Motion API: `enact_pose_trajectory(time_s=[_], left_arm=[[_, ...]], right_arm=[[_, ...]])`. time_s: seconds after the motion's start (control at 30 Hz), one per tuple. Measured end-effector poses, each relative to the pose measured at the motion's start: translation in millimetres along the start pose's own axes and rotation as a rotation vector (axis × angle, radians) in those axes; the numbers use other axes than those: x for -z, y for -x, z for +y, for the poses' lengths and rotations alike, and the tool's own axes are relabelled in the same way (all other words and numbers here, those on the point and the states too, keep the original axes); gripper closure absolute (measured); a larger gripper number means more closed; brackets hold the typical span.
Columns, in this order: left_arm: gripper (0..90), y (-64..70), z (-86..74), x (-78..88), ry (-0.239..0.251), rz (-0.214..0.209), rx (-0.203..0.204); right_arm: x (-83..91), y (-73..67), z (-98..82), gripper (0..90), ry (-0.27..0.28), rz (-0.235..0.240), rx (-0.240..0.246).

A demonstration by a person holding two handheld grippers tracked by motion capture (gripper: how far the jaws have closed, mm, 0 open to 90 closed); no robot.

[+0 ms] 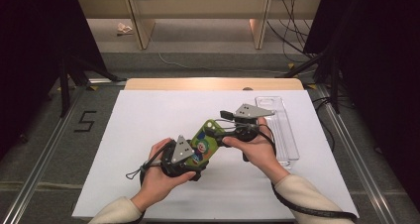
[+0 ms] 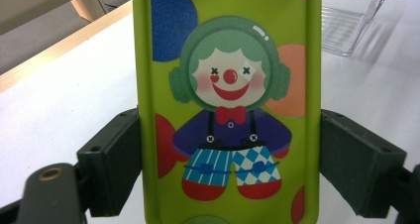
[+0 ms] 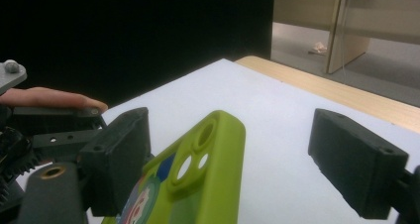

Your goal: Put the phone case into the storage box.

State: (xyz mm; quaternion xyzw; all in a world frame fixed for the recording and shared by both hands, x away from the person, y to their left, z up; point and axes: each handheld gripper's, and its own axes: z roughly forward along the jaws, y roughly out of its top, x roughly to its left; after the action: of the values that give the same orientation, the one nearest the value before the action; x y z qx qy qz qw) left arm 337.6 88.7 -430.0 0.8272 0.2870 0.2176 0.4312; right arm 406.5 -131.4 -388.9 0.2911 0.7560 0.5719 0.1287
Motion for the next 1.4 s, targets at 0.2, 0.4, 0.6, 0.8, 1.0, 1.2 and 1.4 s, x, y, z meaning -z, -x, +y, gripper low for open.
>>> enact_pose_trajectory(time_s=[0.2,0.4,0.6,0.8,1.0,1.2,1.4], left_arm=[[16.4,-0.1,-1.0,-1.6,-0.006,0.007,-0.004],[16.3,0.6,-1.7,-2.9,-0.009,0.014,-0.011],[16.3,2.1,-2.7,-4.7,-0.013,0.023,-0.024],[16.3,3.5,-2.3,-5.0,-0.014,0.022,-0.031],[16.3,4.1,-1.9,-4.6,-0.016,0.019,-0.032],[16.3,4.2,-2.1,-4.9,-0.019,0.022,-0.039],[16.3,5.1,-2.3,-5.4,-0.019,0.019,-0.038]], right_arm=[[-3.2,-1.0,-1.3,19.7,-0.021,0.001,-0.008],[-6.4,-0.8,-2.4,22.9,-0.035,0.001,-0.017],[-8.8,-0.2,-3.1,28.3,-0.045,0.012,-0.036],[-10.0,0.6,-3.0,33.1,-0.051,0.018,-0.054],[-11.2,1.5,-3.9,36.9,-0.063,0.015,-0.069],[-12.5,1.0,-3.8,41.0,-0.065,0.022,-0.075],[-13.5,1.0,-4.4,44.8,-0.069,0.026,-0.086]])
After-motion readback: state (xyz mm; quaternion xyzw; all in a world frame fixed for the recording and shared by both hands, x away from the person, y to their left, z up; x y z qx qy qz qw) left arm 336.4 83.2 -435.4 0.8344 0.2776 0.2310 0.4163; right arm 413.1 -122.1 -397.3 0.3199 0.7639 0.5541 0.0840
